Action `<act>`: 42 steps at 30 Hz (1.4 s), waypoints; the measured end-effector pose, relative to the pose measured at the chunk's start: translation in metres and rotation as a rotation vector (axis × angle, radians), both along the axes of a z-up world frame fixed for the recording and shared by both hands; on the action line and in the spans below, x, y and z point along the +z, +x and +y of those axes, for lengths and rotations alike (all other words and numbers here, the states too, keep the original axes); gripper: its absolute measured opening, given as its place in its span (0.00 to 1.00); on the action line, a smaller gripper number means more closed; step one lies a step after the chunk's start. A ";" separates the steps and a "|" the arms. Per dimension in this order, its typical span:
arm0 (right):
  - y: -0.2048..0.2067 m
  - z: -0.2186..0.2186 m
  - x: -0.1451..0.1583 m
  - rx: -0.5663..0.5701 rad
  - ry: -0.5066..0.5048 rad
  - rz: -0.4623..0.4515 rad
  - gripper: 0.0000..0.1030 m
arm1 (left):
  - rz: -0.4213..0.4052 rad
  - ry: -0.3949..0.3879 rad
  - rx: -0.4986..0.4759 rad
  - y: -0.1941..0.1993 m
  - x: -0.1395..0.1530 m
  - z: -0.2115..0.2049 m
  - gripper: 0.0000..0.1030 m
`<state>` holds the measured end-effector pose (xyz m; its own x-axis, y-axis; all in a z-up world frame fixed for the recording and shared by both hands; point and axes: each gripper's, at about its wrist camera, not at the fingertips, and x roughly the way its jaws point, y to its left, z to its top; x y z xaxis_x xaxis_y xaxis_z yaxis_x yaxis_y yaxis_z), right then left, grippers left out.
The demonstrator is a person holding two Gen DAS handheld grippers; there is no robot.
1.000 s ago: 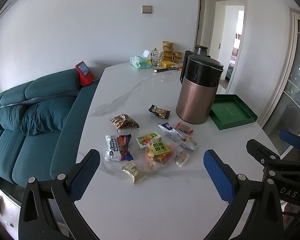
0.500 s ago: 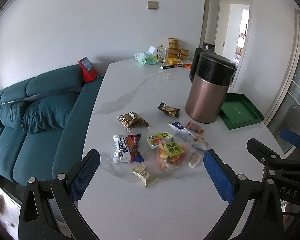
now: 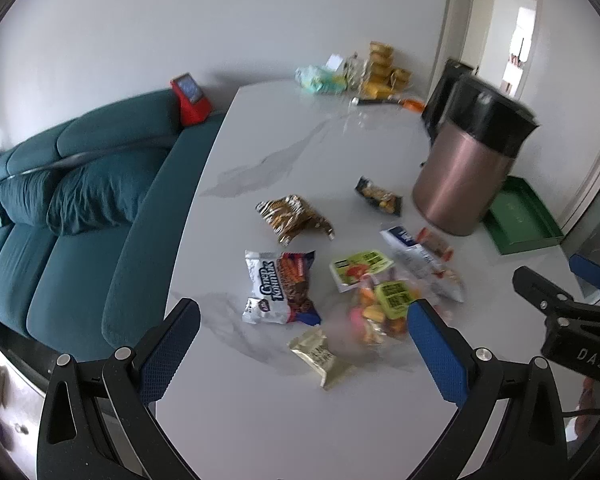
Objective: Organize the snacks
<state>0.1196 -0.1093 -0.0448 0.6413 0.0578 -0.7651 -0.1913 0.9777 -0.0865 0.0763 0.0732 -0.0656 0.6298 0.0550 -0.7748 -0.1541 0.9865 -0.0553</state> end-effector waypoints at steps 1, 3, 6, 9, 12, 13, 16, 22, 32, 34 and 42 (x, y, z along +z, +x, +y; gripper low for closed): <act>0.006 0.001 -0.004 0.006 -0.001 0.014 1.00 | 0.016 0.008 0.003 0.006 -0.005 0.002 0.99; 0.020 0.003 -0.015 0.016 -0.007 0.037 1.00 | 0.034 0.017 0.001 0.014 -0.013 0.005 0.99; 0.038 0.004 -0.029 0.022 -0.021 0.070 1.00 | 0.067 0.020 -0.001 0.029 -0.028 0.010 0.99; 0.059 0.003 -0.048 0.023 -0.020 0.125 1.00 | 0.102 0.017 0.025 0.043 -0.044 0.016 0.99; 0.076 0.001 -0.064 0.034 -0.021 0.162 1.00 | 0.138 0.004 0.044 0.055 -0.059 0.021 0.99; 0.081 0.000 -0.069 0.042 -0.024 0.173 1.00 | 0.153 0.003 0.046 0.060 -0.065 0.022 0.99; 0.095 -0.001 -0.084 0.053 -0.039 0.214 1.00 | 0.197 0.010 0.045 0.069 -0.079 0.024 0.99; 0.118 -0.004 -0.109 0.078 -0.029 0.290 1.00 | 0.252 0.014 0.043 0.082 -0.101 0.028 0.99; 0.131 0.011 -0.131 0.138 -0.036 0.339 1.00 | 0.304 0.019 0.027 0.095 -0.118 0.028 0.99; 0.134 0.014 -0.135 0.139 -0.034 0.354 1.00 | 0.313 0.015 0.026 0.096 -0.122 0.029 0.99; 0.138 0.023 -0.145 0.138 -0.021 0.371 1.00 | 0.319 0.002 0.028 0.104 -0.125 0.039 0.99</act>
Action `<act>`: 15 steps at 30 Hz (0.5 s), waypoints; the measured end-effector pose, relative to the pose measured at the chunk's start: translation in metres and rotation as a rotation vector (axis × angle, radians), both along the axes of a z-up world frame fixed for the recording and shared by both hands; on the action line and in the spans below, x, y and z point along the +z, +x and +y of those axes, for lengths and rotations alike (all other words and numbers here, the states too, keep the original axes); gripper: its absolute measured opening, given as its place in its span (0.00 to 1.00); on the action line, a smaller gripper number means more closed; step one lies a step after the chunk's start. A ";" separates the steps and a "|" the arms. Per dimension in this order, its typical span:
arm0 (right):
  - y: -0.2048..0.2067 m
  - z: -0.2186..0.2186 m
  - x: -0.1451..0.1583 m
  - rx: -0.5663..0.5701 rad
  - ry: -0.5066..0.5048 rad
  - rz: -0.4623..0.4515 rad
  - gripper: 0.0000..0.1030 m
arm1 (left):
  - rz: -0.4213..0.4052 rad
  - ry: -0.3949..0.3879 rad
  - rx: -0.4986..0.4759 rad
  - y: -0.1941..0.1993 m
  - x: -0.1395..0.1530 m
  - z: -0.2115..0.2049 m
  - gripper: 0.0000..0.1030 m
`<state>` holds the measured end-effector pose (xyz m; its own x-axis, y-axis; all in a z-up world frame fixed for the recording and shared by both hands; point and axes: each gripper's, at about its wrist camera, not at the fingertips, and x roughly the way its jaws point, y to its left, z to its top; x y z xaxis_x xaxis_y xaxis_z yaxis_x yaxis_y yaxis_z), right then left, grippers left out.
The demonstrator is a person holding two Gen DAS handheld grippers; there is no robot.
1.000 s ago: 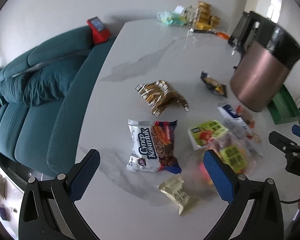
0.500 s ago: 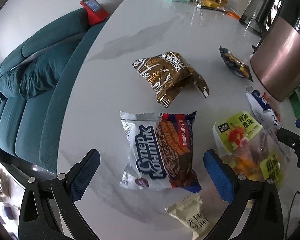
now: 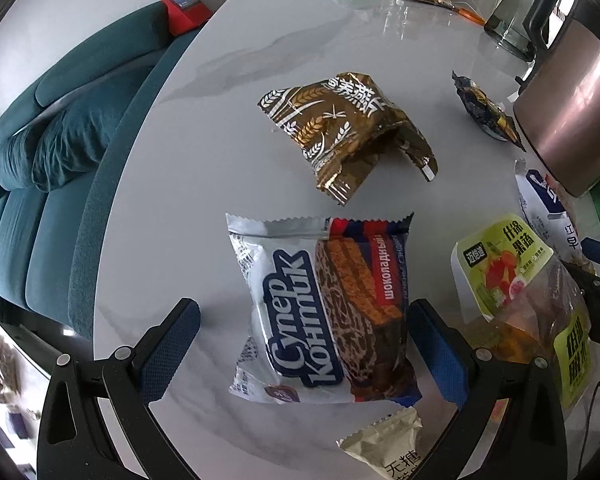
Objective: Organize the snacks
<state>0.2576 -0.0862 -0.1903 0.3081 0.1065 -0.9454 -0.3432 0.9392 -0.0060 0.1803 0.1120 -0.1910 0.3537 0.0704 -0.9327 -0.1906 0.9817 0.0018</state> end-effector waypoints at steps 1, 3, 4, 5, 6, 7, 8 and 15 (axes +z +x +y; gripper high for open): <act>0.001 0.001 -0.001 -0.003 0.002 0.005 1.00 | -0.001 0.000 -0.006 0.001 0.001 0.002 0.99; 0.006 0.002 -0.006 -0.005 0.007 0.013 1.00 | -0.003 0.001 -0.008 0.002 0.000 0.004 0.99; 0.005 0.001 -0.005 -0.008 0.012 0.018 1.00 | -0.002 0.002 -0.009 0.002 0.001 0.004 0.99; 0.006 0.001 -0.003 -0.009 0.010 0.017 1.00 | 0.002 0.001 -0.009 0.001 0.000 0.003 0.99; 0.005 -0.001 -0.004 -0.007 -0.001 0.012 1.00 | 0.006 0.000 -0.008 0.002 0.000 0.005 0.99; 0.005 -0.005 -0.003 -0.006 -0.009 0.008 1.00 | 0.013 -0.001 -0.010 0.002 0.000 0.004 0.99; 0.006 -0.004 -0.004 -0.005 -0.011 0.008 1.00 | 0.019 -0.002 -0.015 0.003 0.000 0.004 0.99; 0.005 -0.004 -0.003 0.005 -0.032 0.004 1.00 | 0.012 -0.003 -0.033 0.002 -0.002 0.005 0.99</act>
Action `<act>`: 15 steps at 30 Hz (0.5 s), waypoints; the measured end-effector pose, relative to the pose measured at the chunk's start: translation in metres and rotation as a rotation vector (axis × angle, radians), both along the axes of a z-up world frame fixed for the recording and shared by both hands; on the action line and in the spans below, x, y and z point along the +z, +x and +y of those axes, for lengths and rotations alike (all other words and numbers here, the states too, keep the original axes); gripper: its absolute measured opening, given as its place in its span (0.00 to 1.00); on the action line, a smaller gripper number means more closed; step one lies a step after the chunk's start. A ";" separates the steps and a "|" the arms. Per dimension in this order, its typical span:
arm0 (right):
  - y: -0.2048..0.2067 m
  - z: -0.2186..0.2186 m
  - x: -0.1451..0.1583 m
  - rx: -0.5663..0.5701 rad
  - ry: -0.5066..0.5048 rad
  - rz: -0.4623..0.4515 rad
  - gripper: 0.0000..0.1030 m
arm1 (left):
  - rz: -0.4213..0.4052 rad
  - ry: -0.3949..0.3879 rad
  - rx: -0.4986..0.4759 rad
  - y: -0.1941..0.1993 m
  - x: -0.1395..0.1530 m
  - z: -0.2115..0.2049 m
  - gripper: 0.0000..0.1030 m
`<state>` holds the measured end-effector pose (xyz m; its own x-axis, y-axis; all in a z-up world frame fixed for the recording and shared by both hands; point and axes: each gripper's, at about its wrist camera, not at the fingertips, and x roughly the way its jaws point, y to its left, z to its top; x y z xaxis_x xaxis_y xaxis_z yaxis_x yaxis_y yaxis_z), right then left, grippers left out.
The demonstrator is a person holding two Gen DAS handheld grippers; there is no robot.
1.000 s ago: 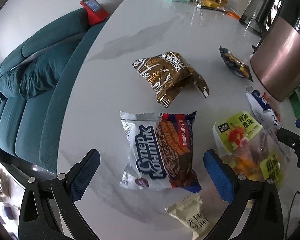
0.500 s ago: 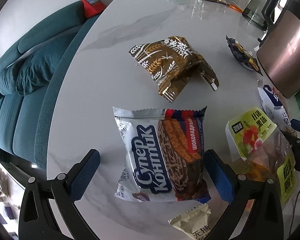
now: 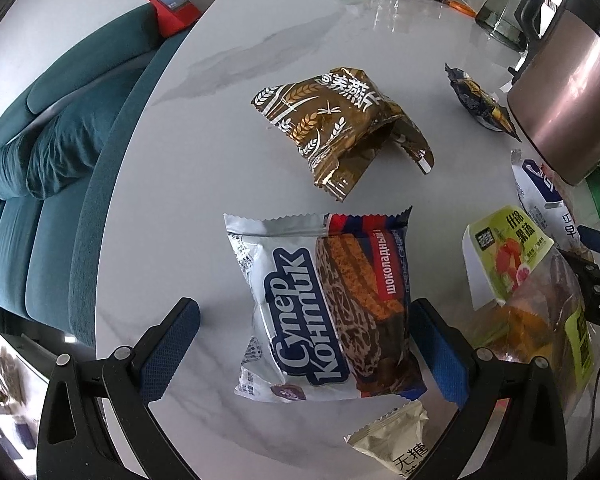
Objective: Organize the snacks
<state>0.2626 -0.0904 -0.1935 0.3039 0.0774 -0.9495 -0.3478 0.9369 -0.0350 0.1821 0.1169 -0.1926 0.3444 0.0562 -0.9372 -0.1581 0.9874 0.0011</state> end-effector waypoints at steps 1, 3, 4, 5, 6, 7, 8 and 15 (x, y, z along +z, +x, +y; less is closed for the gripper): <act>-0.001 0.000 0.000 0.000 -0.001 -0.002 1.00 | 0.000 0.000 0.003 0.000 0.000 0.000 0.99; -0.001 0.002 -0.001 -0.001 -0.001 -0.004 1.00 | -0.003 -0.001 0.007 -0.001 -0.001 0.000 0.99; -0.003 0.002 -0.002 -0.006 0.000 -0.007 1.00 | -0.006 -0.001 0.007 -0.001 -0.001 0.000 0.99; -0.002 0.002 -0.002 -0.017 0.002 -0.015 1.00 | -0.009 0.000 0.007 -0.002 -0.001 0.000 0.99; -0.003 0.003 -0.002 -0.020 0.004 -0.021 1.00 | -0.013 0.000 0.005 -0.003 -0.001 0.000 0.99; -0.004 0.002 -0.002 -0.019 0.007 -0.024 1.00 | -0.014 -0.001 0.000 -0.005 -0.001 0.000 0.99; -0.004 0.002 -0.002 -0.016 0.007 -0.026 1.00 | -0.015 -0.001 -0.004 -0.005 0.000 0.000 0.99; -0.011 0.006 0.002 0.023 0.016 -0.045 0.56 | -0.016 -0.004 -0.012 -0.011 -0.002 -0.002 0.99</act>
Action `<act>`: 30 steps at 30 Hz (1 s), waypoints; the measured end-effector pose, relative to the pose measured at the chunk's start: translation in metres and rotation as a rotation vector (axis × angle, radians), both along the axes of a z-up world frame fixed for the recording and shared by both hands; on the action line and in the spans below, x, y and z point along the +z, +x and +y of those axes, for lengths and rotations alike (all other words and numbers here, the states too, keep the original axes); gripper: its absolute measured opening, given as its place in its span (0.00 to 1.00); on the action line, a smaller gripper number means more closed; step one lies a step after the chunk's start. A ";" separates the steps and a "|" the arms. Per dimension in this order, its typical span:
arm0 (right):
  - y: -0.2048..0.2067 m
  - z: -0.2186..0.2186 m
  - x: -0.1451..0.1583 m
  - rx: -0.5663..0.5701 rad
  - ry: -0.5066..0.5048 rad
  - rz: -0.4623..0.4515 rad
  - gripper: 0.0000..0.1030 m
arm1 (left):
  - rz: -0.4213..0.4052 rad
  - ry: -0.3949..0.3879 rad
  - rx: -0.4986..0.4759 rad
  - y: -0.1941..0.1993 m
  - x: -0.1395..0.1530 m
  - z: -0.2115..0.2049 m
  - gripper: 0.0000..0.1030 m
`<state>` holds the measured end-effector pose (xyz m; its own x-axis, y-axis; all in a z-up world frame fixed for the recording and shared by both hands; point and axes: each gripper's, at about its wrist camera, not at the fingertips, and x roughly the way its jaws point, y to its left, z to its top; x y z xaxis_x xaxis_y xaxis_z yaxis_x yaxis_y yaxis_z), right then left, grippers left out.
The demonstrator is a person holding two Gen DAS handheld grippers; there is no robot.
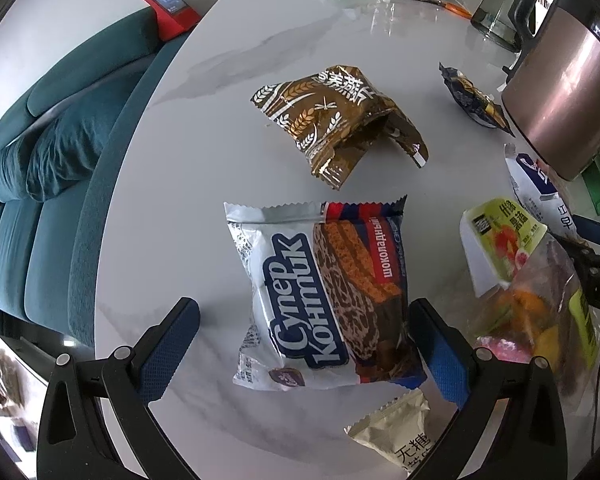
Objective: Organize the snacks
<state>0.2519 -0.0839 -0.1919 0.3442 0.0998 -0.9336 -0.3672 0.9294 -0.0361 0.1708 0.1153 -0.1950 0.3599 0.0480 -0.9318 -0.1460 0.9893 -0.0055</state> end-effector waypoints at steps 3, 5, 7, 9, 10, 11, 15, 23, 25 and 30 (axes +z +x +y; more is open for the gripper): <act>-0.007 0.008 0.001 0.025 -0.006 -0.010 0.28 | 0.004 0.000 -0.003 0.001 0.002 -0.001 0.98; -0.007 0.008 0.001 0.027 -0.002 -0.009 0.27 | 0.012 -0.002 -0.009 0.003 0.004 0.000 0.94; -0.009 0.008 0.001 0.032 0.002 -0.009 0.25 | 0.005 0.001 -0.019 0.004 0.008 -0.002 0.81; -0.011 0.008 0.002 0.034 0.011 -0.014 0.21 | -0.005 0.004 -0.028 0.004 0.013 -0.006 0.59; -0.009 0.007 0.002 0.035 0.014 -0.015 0.18 | 0.003 0.003 -0.021 0.005 0.013 -0.006 0.59; -0.011 0.005 0.002 0.035 0.019 -0.017 0.16 | 0.002 0.001 -0.019 0.005 0.013 -0.007 0.59; -0.014 0.000 0.005 0.042 0.047 -0.011 0.00 | -0.002 0.003 -0.024 0.003 0.013 -0.006 0.56; -0.018 -0.006 0.011 0.057 0.097 0.007 0.00 | 0.008 0.003 0.003 0.001 0.015 -0.005 0.55; -0.018 -0.008 0.013 0.057 0.112 0.020 0.00 | 0.010 -0.003 0.004 -0.001 0.016 -0.005 0.55; -0.020 -0.012 0.021 0.048 0.150 0.026 0.00 | -0.002 -0.001 0.012 -0.007 0.021 -0.006 0.55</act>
<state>0.2317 -0.0954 -0.1710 0.3114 0.2549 -0.9154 -0.4104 0.9049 0.1124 0.1642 0.1096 -0.1739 0.3607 0.0507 -0.9313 -0.1574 0.9875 -0.0072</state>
